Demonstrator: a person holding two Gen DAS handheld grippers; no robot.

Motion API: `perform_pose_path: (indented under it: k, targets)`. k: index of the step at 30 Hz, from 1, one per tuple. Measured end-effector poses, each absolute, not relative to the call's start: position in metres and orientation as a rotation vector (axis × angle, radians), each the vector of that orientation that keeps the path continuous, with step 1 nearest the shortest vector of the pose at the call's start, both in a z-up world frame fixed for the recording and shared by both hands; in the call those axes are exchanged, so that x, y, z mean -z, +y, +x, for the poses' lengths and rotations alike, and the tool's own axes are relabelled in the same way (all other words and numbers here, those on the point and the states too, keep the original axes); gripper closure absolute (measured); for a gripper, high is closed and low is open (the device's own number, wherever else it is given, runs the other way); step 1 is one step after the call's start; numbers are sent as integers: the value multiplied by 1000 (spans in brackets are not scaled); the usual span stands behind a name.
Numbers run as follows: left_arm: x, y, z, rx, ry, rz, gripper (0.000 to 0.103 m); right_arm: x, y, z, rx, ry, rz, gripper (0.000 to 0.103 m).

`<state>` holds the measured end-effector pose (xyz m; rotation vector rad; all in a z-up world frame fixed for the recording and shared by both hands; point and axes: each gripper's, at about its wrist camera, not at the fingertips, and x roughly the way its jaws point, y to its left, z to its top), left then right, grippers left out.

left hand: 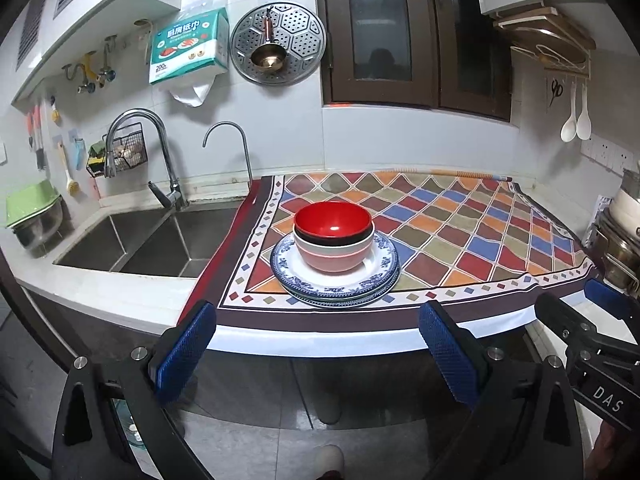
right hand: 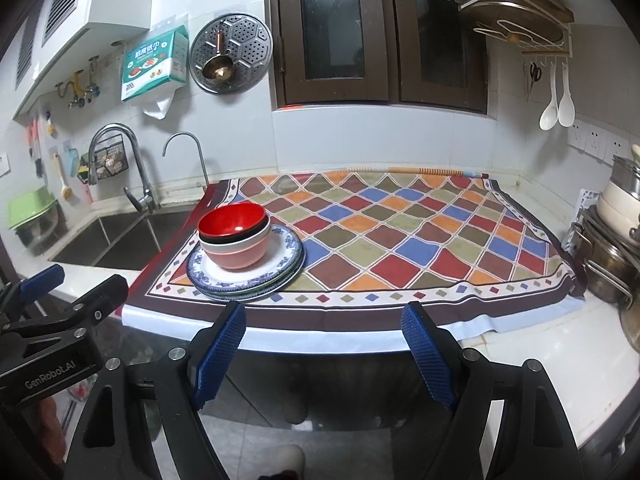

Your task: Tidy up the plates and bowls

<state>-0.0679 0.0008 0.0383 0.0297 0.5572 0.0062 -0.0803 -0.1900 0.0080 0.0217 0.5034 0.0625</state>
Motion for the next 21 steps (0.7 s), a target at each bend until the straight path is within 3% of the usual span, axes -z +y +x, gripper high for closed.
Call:
perform_pose_path:
  k: [21]
  targets:
    - [-35, 13, -77, -10, 563, 4, 0, -6, -178, -88, -67, 512, 14, 22]
